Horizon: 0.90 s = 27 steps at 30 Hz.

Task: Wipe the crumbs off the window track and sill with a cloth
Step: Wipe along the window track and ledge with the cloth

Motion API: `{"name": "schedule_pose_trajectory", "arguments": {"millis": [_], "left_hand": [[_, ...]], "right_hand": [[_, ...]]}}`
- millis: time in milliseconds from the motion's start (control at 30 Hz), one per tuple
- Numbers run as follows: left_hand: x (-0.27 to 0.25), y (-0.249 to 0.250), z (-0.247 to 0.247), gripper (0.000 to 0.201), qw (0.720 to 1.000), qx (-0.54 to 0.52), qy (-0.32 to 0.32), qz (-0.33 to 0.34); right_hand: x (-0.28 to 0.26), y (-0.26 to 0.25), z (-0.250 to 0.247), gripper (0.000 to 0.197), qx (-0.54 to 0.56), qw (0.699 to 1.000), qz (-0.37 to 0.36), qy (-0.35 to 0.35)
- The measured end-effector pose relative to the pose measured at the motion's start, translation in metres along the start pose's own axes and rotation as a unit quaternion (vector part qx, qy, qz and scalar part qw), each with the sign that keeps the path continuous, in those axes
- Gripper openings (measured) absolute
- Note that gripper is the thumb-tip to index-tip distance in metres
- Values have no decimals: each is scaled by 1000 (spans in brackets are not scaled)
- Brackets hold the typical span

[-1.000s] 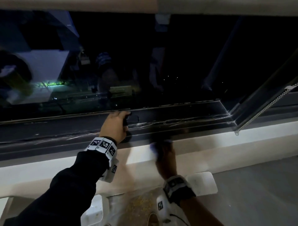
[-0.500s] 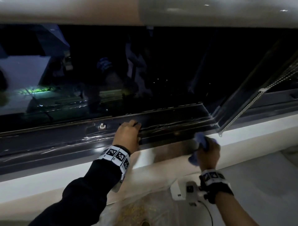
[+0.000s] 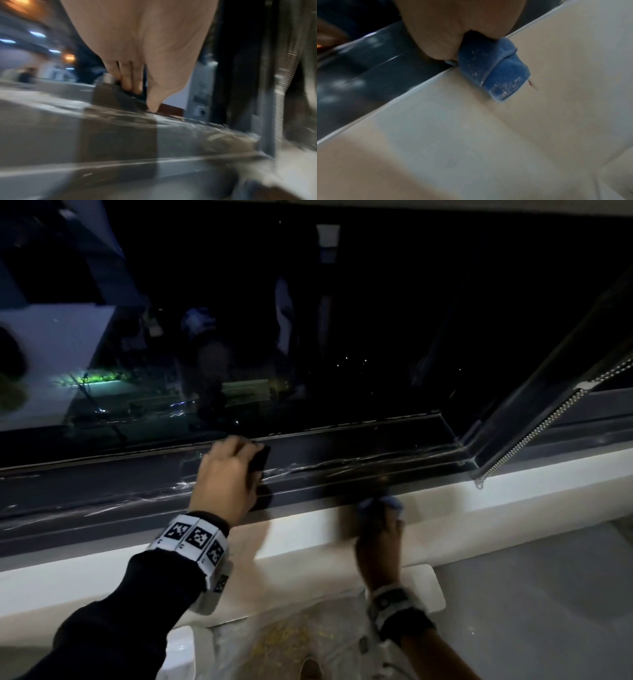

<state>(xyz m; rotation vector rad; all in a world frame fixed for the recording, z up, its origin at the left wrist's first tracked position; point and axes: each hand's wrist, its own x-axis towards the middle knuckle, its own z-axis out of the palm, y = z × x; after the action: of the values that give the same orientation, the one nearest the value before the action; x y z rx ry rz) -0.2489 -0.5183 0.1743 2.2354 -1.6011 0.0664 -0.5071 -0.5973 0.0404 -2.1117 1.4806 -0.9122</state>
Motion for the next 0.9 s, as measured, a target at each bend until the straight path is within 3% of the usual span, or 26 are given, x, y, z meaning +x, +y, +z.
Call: {"name": "schedule_pose_trajectory", "arguments": {"millis": [100, 200, 267, 333, 400, 467, 500, 567, 667, 767, 800, 833, 900], "left_hand": [[-10, -18, -12, 51, 997, 36, 27, -69], [-19, -47, -22, 52, 996, -21, -6, -83], [-23, -65, -28, 51, 996, -62, -37, -58], [-25, -74, -32, 50, 994, -80, -51, -46], [-25, -76, -32, 52, 993, -93, -53, -49], [-24, -76, -30, 54, 993, -95, -43, -55], [-24, -77, -31, 55, 993, -94, -40, -56], [-24, -79, -30, 56, 993, -97, -38, -52], [-24, -82, -30, 57, 992, -107, -40, -51], [-25, -83, -31, 58, 993, -99, -47, -51], [-24, -83, -31, 57, 993, -95, -50, -49], [-24, -82, -32, 57, 993, -93, -54, -48], [-22, -82, -33, 56, 993, -91, -57, -50]], "right_hand": [[-45, -58, 29, 44, 75, 979, -103, -161], [-57, -90, 20, 51, 195, 931, -176, -254], [-51, -92, 10, 45, 230, 934, -123, -245], [-36, -88, 12, 31, 218, 962, -76, -145], [-24, -91, 24, 30, 162, 981, -86, -56], [-26, -112, 36, 31, 125, 986, -101, -33], [-34, -123, 41, 34, 116, 988, -96, -44], [-58, -133, 54, 42, 89, 983, -86, -135], [-93, -125, 60, 52, 78, 940, -189, -274], [-83, -140, 40, 42, 147, 912, -184, -336], [-75, -149, 34, 40, 175, 915, -169, -321], [-66, -159, 30, 37, 209, 927, -164, -263], [-48, -169, 41, 36, 165, 948, -212, -172]]}}
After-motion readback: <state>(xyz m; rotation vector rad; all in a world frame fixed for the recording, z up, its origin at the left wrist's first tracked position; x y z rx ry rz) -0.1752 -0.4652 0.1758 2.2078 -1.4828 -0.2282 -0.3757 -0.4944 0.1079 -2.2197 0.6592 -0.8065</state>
